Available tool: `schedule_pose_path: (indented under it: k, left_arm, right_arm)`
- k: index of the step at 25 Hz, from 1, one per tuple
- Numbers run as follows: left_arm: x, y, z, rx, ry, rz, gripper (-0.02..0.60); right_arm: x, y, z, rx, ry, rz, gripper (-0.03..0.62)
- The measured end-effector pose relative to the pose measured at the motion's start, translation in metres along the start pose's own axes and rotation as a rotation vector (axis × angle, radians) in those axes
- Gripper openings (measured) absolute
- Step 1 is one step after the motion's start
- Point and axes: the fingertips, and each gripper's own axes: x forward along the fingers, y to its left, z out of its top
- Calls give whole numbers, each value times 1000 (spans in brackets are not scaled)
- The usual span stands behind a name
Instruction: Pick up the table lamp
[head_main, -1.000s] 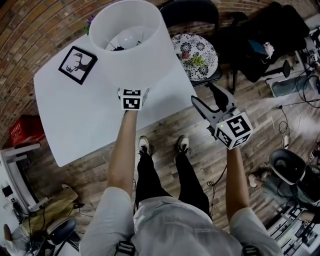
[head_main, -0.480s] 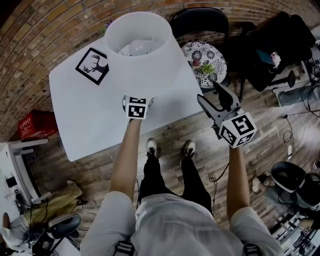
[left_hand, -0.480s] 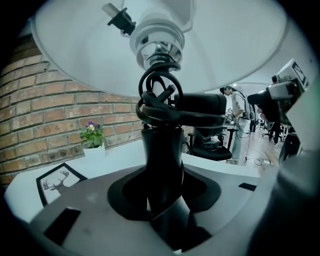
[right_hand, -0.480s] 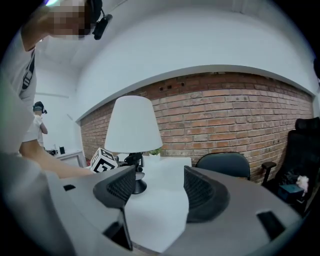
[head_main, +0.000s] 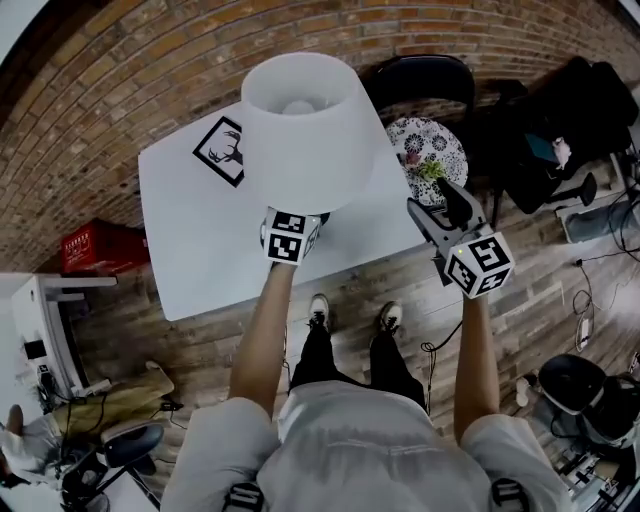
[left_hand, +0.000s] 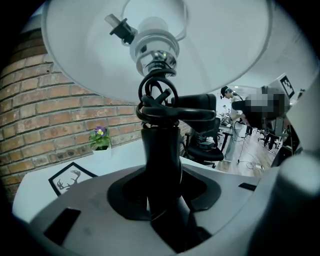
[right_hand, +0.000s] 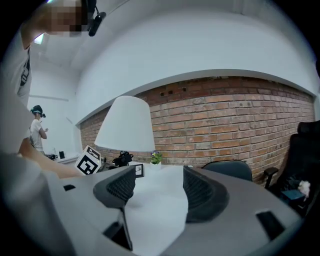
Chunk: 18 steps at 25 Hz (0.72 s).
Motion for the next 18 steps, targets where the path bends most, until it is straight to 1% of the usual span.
schedule_pose_path:
  k: [5, 9, 13, 15, 18]
  left_arm:
    - [-22, 0, 16, -4, 4, -2, 152]
    - [-37, -3, 28, -38, 22, -19, 153]
    - [-50, -7, 47, -67, 14, -30, 155]
    - [-54, -9, 56, -61, 8, -30, 155]
    - [-59, -13, 69, -28, 2, -28, 155]
  right_arm:
    - [2, 3, 20, -9, -5, 6, 296]
    - [-5, 3, 34, -18, -13, 3, 294]
    - [-11, -1, 50, -37, -22, -19, 290]
    - [-13, -2, 57, -47, -30, -24, 287]
    - [-17, 1, 66, -68, -40, -22, 285]
